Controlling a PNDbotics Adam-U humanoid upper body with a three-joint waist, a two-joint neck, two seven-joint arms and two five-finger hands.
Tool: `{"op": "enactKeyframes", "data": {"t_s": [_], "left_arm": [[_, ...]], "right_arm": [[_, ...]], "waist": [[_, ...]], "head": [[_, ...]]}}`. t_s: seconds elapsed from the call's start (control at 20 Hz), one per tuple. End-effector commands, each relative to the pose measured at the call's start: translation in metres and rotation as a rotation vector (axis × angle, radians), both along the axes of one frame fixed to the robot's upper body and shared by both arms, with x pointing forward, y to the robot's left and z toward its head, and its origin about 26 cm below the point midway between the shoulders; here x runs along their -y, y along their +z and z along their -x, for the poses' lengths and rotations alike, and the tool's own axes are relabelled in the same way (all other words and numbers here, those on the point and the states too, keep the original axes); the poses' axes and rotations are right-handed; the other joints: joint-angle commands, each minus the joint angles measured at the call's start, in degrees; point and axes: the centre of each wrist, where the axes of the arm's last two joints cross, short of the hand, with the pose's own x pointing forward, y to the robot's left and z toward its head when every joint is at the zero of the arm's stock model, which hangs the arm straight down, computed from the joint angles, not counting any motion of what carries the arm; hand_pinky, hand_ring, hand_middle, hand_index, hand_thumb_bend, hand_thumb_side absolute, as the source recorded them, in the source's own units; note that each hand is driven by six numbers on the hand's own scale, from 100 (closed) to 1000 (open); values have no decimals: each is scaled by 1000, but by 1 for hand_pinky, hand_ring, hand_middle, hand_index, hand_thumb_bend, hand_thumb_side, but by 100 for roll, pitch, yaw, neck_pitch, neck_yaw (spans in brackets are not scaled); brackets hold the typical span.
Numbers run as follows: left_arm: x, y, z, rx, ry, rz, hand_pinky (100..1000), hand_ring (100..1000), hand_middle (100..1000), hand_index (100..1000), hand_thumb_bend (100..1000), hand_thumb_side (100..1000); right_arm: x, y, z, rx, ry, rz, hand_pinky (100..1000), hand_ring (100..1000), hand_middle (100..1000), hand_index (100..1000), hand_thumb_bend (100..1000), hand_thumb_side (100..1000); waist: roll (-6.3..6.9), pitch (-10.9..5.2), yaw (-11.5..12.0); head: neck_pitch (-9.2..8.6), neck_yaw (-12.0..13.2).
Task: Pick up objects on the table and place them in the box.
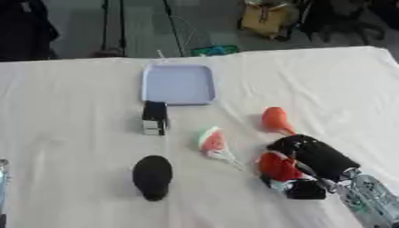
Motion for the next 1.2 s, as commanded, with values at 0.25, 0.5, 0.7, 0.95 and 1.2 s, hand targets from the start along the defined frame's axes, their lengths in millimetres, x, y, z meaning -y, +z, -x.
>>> {"op": "enactKeyframes", "data": {"t_s": [0.25,0.5,0.7,0.95,1.2], "left_arm": [[1,6,2,18,2,-15,683,657,736,696,100,938],[2,5,2,15,1,-16,683,657,737,696,100,937],[2,5,2,14,1,-12,684,657,738,695,100,938],[2,6,1,19,1,-12,683,657,737,695,100,937],[2,6,1,20,2,-11,683,656,737,695,100,937]], "right_arm": [[11,9,-5,1,-11,19,907,880,805,911,403,961],[17,13,-8,-6,-13,36,903,882,741,882,373,917],[17,14,-8,0,-14,22,902,878,704,859,358,897],[17,14,-9,-9,-23,19,892,869,620,808,312,800],[16,14,-10,-23,-23,20,892,866,598,795,304,784]], "waist": [[12,-71,5],[13,-78,-9],[12,-79,-17],[8,-76,-2],[9,-72,15]], "head": [[-80,-16],[-88,-25],[-100,-24],[-112,-28],[-106,-48]]}}
